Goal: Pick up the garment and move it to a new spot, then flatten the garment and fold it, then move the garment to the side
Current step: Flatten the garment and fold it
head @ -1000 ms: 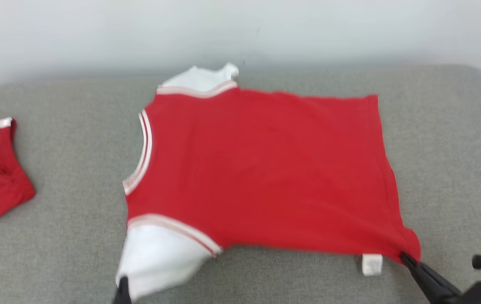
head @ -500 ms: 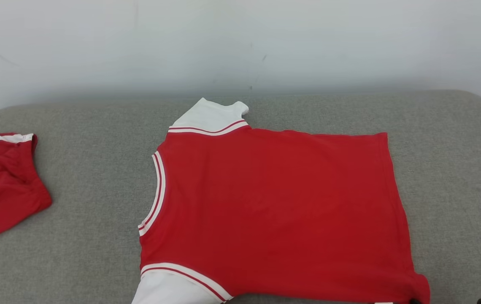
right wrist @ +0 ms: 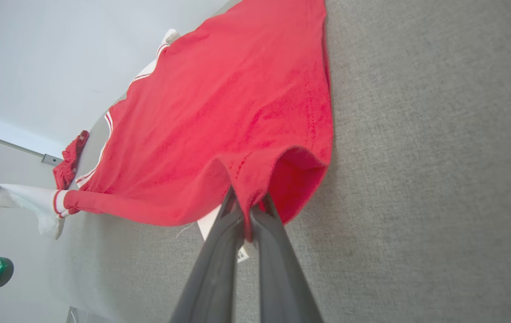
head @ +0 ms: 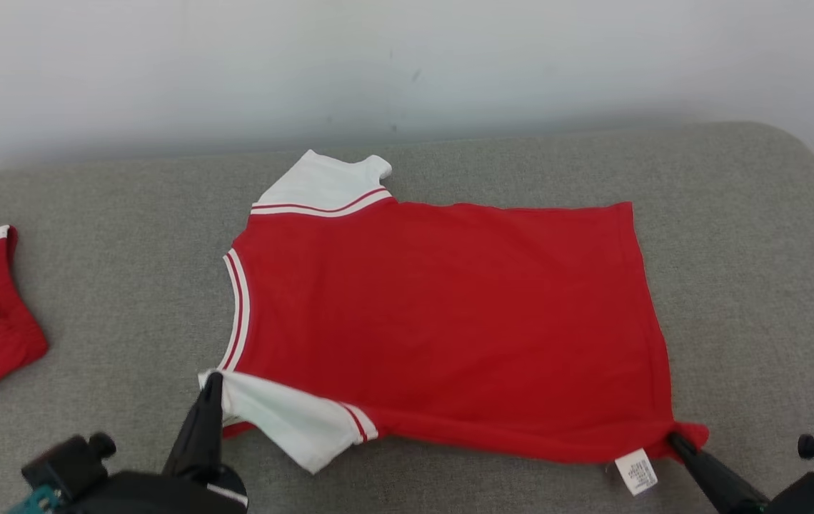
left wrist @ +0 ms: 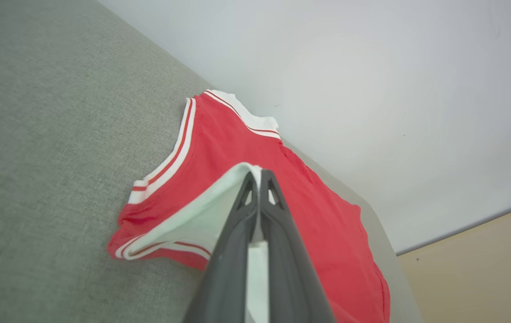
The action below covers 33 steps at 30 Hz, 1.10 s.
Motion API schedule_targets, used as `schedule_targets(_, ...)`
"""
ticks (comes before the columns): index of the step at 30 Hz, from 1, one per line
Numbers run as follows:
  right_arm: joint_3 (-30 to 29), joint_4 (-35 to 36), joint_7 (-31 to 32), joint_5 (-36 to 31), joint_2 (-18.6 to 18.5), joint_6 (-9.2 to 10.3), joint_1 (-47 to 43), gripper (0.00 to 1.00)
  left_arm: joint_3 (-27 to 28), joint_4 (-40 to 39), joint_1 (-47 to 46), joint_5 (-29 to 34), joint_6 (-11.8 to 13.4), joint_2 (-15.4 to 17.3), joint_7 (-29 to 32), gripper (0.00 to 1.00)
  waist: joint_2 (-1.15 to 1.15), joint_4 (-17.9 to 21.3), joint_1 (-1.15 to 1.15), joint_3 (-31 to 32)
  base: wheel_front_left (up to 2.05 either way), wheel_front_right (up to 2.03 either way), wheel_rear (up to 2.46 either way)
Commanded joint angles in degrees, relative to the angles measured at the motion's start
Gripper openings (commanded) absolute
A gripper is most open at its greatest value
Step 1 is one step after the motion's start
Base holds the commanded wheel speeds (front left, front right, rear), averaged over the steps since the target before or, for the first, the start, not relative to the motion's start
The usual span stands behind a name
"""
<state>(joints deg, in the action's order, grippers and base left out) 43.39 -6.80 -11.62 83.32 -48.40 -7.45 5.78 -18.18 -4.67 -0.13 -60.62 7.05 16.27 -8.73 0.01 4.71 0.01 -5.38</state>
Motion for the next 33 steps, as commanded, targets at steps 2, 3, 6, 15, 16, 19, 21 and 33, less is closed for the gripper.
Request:
schedule_targets(2, -0.87, 0.73, 1.29, 1.65, -0.37, -0.08, 3.40, 0.00, 0.23, 2.88, -7.31, 0.44, -0.60, 1.77, 2.86, 0.00, -0.01, 1.28, -0.01, -2.66, 0.00, 0.00, 0.00)
schedule_targets(3, -0.97, 0.67, 1.80, 1.89, -0.27, -0.08, 4.39, 0.00, 0.05, 3.98, -9.33, 0.44, -0.73, 1.80, 3.90, 0.00, -0.01, 1.42, -0.01, -3.21, 0.00, 0.00, 0.00)
schedule_targets(6, -1.31, -0.62, 3.62, 3.06, 0.38, -0.08, 7.66, 0.00, -0.28, 7.69, -15.46, 0.48, -1.02, 2.54, 6.71, 0.00, -0.01, 1.84, -0.01, -4.78, 0.00, 0.00, 0.00)
schedule_targets(15, -0.38, -9.03, 7.90, 2.11, 3.97, -0.08, 17.81, 0.00, -2.09, 22.93, -30.32, 1.74, -3.67, 2.55, 11.28, 0.00, -0.01, 2.67, -0.01, -9.36, 0.00, 0.00, 0.00)
schedule_targets(16, -0.16, -10.00, 7.78, 1.53, 4.45, -0.08, 18.68, 0.00, -2.50, 24.40, -31.37, 2.08, -4.02, 2.47, 11.51, 0.00, -0.01, 2.73, -0.01, -9.66, 0.00, 0.00, 0.00)
schedule_targets(19, 0.61, -12.99, 6.66, -0.18, 5.79, -0.08, 21.01, 0.00, -3.22, 28.48, -33.92, 2.77, -5.11, 1.93, 11.44, 0.00, -0.01, 2.86, -0.01, -10.17, 0.00, 0.00, 0.00)
schedule_targets(21, 0.88, -14.08, 5.89, -1.00, 6.19, -0.08, 21.69, 0.00, -3.45, 29.86, -34.69, 3.19, -5.50, 1.88, 11.15, 0.00, -0.01, 2.90, -0.01, -10.26, 0.00, 0.00, 0.00)
schedule_targets(33, 5.96, -21.36, -0.90, -8.30, 8.20, -0.08, 24.83, 1.00, -6.45, 40.07, -35.95, 7.42, -9.44, 1.08, 4.18, 1.00, -0.01, 3.40, -0.01, -7.36, 0.00, 0.00, 0.00)
